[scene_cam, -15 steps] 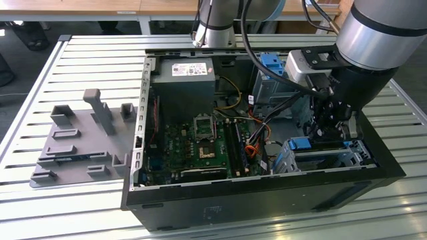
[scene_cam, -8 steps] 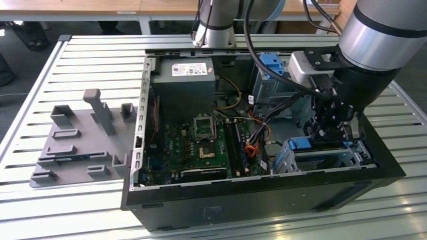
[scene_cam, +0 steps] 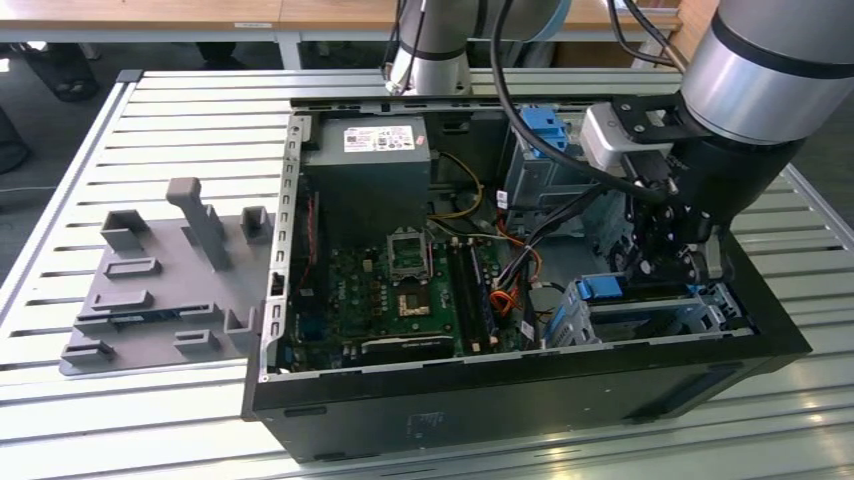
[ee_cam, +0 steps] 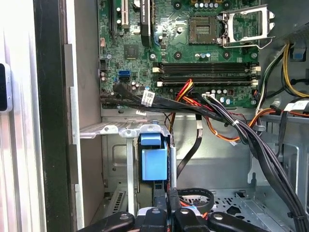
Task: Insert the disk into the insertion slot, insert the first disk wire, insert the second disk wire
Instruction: 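Insert the second disk wire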
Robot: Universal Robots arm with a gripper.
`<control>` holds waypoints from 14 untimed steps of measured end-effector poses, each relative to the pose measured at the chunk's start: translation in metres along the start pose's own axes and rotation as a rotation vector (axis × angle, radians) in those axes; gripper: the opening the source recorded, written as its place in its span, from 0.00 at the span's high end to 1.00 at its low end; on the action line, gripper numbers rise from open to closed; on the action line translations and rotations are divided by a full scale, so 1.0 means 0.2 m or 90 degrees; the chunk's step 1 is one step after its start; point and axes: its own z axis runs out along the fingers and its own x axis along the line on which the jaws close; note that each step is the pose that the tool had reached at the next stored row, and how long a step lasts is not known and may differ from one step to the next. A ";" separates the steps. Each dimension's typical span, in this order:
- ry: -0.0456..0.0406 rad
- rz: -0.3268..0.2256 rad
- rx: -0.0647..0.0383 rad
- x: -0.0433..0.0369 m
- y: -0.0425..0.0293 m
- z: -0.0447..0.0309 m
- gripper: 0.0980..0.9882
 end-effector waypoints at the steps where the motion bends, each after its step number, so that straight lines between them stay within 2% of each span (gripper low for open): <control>1: 0.0000 0.000 0.000 0.000 0.000 0.000 0.95; 11: 0.0000 0.000 0.000 0.003 -0.001 -0.007 0.95; 14: 0.0016 0.000 0.000 0.005 -0.001 -0.008 0.95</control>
